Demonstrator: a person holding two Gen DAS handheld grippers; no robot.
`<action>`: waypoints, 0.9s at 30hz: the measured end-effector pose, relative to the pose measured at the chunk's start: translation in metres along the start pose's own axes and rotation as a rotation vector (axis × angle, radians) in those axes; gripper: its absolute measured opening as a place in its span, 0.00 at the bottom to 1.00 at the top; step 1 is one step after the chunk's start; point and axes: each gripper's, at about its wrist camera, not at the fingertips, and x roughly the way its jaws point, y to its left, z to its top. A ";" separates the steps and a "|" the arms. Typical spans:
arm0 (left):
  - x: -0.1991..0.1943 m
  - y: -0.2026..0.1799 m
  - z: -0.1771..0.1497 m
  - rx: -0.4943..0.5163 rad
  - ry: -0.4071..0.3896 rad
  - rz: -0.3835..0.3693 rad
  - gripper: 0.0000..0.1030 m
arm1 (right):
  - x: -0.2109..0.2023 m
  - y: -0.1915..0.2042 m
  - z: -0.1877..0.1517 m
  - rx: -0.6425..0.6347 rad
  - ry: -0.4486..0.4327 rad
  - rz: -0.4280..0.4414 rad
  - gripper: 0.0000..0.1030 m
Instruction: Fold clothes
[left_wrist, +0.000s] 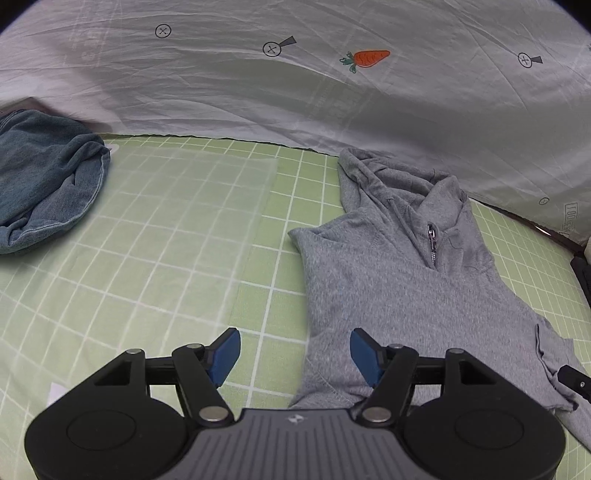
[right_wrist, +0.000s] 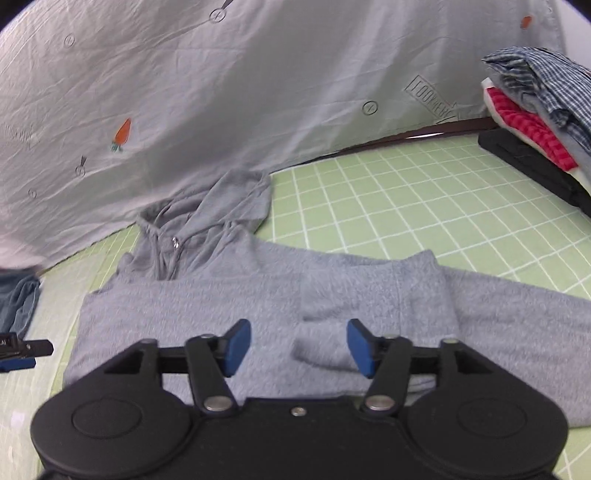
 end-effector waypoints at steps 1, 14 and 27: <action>-0.005 -0.002 -0.001 0.011 -0.009 0.002 0.74 | -0.005 0.004 -0.004 -0.027 -0.006 -0.021 0.78; -0.024 -0.082 -0.031 0.118 -0.029 -0.088 0.91 | -0.059 -0.087 -0.045 0.043 -0.045 -0.261 1.00; 0.036 -0.194 -0.003 0.279 0.007 -0.195 0.88 | -0.018 -0.187 -0.016 0.135 -0.033 -0.390 1.00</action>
